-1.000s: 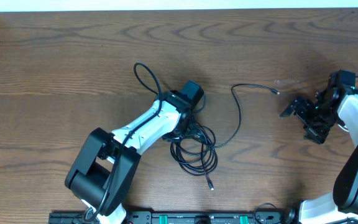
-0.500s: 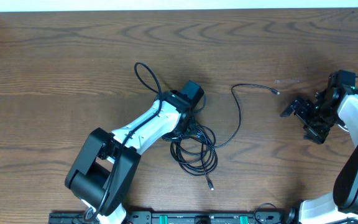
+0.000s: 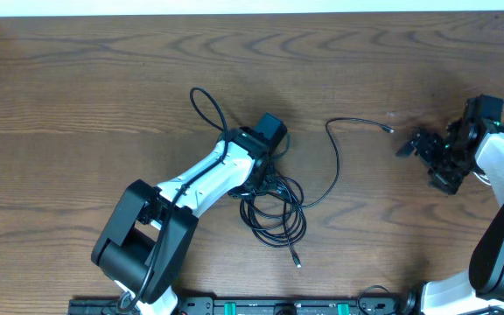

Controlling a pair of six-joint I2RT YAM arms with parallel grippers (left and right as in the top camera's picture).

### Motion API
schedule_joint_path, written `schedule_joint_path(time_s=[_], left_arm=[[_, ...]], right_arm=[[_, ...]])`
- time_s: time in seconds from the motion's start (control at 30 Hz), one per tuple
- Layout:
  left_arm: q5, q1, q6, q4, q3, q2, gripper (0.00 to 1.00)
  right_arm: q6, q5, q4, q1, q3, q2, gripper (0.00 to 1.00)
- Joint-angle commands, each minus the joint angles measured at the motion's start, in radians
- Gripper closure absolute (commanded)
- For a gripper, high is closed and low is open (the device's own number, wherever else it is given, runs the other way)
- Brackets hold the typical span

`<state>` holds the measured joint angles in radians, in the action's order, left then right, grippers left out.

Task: Untangle cables

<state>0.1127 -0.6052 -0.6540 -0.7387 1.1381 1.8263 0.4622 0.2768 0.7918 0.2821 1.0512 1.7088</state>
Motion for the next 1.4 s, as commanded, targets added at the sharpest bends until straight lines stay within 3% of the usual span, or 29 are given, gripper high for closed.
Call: schedule_joint_path(time_s=[0.0,0.13,0.17,0.2,0.33,0.5,0.73,0.83,1.07,1.37], left_arm=[[-0.019,0.0,0.006,-0.004,-0.009,0.003,0.92],[0.016,0.002,0.04,0.001,-0.008,0.003,0.92],[0.018,0.006,0.05,0.0,-0.008,0.003,0.92],[0.018,0.013,0.056,0.0,-0.008,0.003,0.92],[0.018,0.072,0.07,0.008,0.004,0.003,0.92],[0.018,0.182,0.085,0.058,0.027,0.003,0.92],[0.138,0.367,0.09,0.111,0.027,0.003,0.92],[0.237,0.451,0.158,0.112,0.027,0.003,0.92],[0.332,0.612,0.201,0.082,0.026,0.003,0.92],[0.298,0.68,0.242,0.09,0.023,0.003,0.92]], right_arm=[[-0.007,0.074,-0.063,-0.003,-0.001,0.006,0.01],[-0.007,0.068,-0.088,-0.003,-0.001,0.006,0.01],[-0.008,0.071,-0.081,-0.005,-0.001,0.006,0.08],[-0.007,0.074,-0.074,-0.004,-0.001,0.006,0.01],[-0.017,0.138,-0.043,-0.005,-0.001,0.006,0.01],[-0.229,0.386,-0.032,-0.042,-0.002,0.006,0.01],[-0.254,0.414,0.033,-0.21,-0.002,0.006,0.01],[-0.253,0.414,0.029,-0.313,-0.002,0.006,0.01],[-0.197,0.41,-0.068,-0.567,-0.002,0.006,0.01],[0.084,0.25,-0.367,-0.835,-0.002,0.006,0.34]])
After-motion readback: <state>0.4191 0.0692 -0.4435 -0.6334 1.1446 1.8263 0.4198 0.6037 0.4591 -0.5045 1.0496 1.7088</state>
